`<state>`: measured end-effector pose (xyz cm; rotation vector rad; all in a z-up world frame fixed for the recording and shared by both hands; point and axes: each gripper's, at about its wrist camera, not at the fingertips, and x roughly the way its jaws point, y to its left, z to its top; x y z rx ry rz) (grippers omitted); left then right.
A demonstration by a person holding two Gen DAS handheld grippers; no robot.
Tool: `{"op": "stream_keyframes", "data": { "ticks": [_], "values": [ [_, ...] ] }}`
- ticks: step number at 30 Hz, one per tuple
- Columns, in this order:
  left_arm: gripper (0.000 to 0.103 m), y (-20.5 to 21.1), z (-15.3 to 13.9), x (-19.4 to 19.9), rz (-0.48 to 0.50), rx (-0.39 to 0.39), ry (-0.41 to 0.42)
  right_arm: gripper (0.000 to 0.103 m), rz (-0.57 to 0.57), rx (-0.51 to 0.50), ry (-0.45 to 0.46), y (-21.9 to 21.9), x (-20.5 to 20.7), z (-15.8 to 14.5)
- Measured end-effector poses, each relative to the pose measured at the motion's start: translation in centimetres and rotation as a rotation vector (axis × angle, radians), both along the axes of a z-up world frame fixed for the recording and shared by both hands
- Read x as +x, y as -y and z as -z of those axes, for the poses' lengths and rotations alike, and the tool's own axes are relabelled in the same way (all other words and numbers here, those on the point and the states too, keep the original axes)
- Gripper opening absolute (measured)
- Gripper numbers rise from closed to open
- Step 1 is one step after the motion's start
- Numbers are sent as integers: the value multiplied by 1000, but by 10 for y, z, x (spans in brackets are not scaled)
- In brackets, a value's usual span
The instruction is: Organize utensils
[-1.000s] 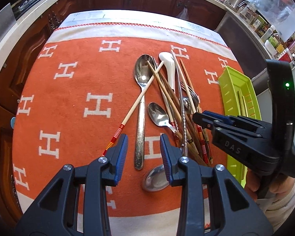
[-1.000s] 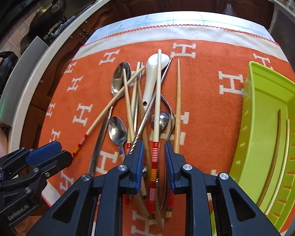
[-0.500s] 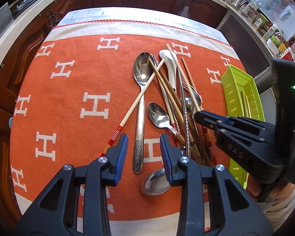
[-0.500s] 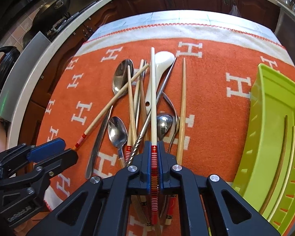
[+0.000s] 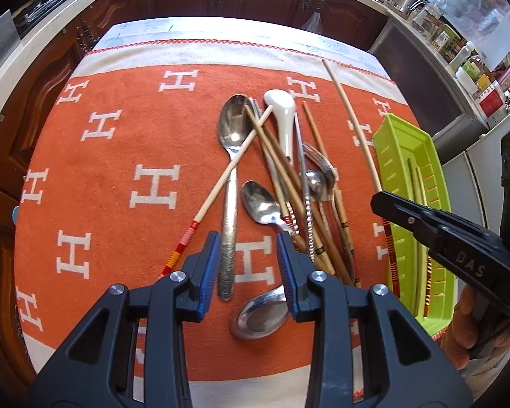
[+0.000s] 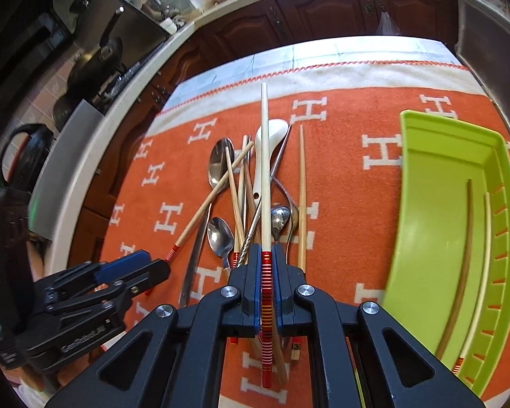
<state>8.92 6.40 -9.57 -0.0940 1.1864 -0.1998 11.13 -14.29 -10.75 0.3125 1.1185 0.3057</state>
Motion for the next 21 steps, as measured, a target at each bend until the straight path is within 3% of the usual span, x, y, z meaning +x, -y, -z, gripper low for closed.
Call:
{"op": "stream_keyframes", "data": {
  "ticks": [7,12,18,21],
  "values": [
    [30,13,-7,9,62,-74,58,6,43,47,24,29,-15,-11],
    [30,23,1,21,94,-118,53,6,70,80,18,49,-28,-8],
    [29,48,13,34,150,-79,68,6,91,107,-2,65,-40,2],
    [18,60,22,43,171,-45,73,6,87,116,0,68,-45,3]
  ]
}}
